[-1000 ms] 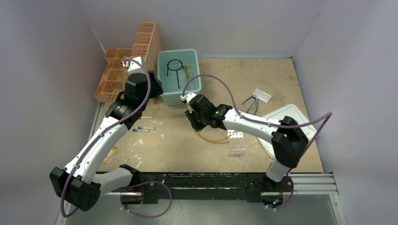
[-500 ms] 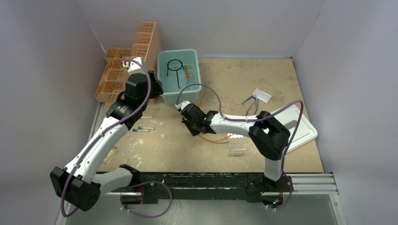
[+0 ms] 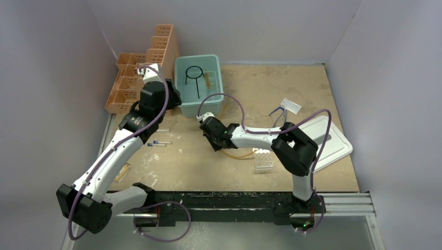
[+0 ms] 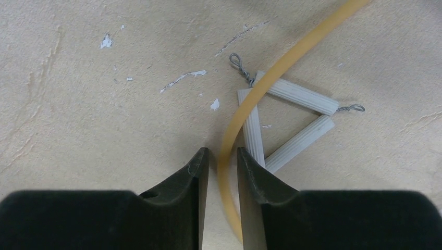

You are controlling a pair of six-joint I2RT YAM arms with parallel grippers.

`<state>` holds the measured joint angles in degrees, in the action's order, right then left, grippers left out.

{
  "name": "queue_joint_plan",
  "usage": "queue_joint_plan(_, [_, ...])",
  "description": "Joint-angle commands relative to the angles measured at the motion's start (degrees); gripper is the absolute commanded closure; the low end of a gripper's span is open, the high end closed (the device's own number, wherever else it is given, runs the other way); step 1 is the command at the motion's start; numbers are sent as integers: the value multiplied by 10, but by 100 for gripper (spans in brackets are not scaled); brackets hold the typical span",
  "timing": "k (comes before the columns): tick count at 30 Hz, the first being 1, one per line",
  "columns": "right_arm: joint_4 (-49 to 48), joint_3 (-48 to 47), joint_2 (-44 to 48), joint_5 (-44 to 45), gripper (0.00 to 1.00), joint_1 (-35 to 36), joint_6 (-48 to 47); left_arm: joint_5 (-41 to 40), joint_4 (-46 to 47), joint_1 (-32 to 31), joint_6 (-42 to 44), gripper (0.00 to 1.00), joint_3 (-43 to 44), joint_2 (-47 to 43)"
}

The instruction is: Organize the chemistry lab equipment

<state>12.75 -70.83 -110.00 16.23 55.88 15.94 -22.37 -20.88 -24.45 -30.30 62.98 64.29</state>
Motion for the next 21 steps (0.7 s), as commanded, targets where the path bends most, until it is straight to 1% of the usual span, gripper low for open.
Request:
queue_joint_plan(1, [10,-18,-5,3,70,4,12,-9,16,1,14,50,7,0])
queue_joint_plan(4, [0,-12,-12,-35,75,4,14,-9,17,1,15,50,8,2])
queue_joint_plan(5, [-5,-9,-14,-44,78,3,14,-10,18,1,16,50,9,2])
queue_joint_plan(7, [-11,-8,-15,-53,85,3,12,-12,18,1,16,50,12,2])
queue_joint_plan(10, [-18,-7,-6,-59,100,2,8,-14,20,1,17,50,16,3])
queue_joint_plan(12, [-25,-6,11,-64,100,3,1,-18,21,1,15,50,20,3])
queue_joint_plan(14, [-26,-12,34,-91,100,2,-15,-27,24,1,14,50,26,4])
queue_joint_plan(21, [-30,-72,139,-167,100,-17,-63,-48,31,1,12,51,85,23])
